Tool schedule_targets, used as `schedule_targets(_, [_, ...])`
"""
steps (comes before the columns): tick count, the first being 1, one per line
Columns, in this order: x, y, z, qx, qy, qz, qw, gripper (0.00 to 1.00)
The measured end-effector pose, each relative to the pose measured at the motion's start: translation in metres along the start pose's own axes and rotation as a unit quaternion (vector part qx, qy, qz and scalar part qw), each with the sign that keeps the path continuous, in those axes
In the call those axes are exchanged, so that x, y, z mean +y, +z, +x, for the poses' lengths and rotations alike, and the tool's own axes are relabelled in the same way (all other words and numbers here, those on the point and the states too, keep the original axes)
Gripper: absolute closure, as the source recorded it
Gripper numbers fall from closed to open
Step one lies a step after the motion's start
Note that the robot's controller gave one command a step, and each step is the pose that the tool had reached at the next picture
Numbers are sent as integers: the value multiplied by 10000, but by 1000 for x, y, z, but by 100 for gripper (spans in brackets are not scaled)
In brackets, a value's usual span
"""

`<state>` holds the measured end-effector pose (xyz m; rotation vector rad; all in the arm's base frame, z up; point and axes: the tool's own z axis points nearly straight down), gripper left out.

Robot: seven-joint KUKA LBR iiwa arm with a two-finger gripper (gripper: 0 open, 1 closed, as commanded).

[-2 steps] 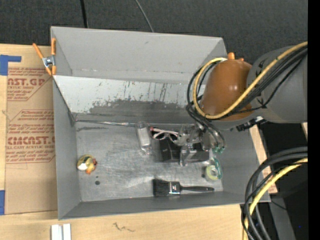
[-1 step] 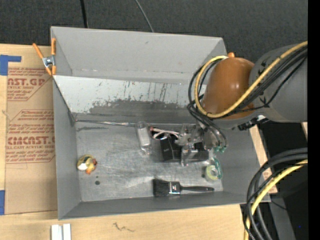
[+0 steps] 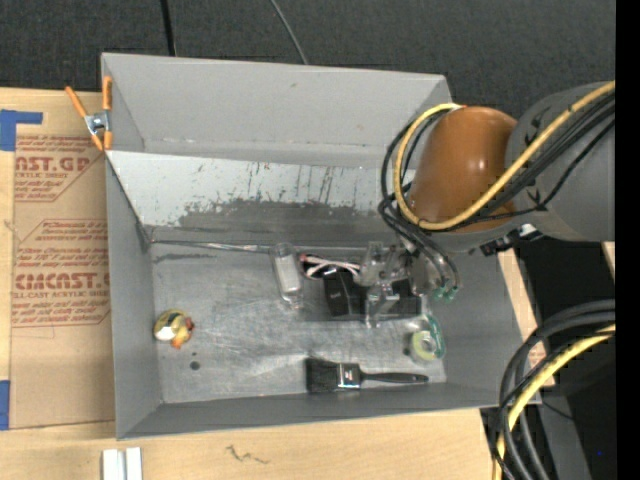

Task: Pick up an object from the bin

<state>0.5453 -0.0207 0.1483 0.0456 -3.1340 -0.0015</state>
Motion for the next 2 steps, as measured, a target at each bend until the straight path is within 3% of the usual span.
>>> schedule_targets(2, [0,-17,0,-35,0,4,10000,100])
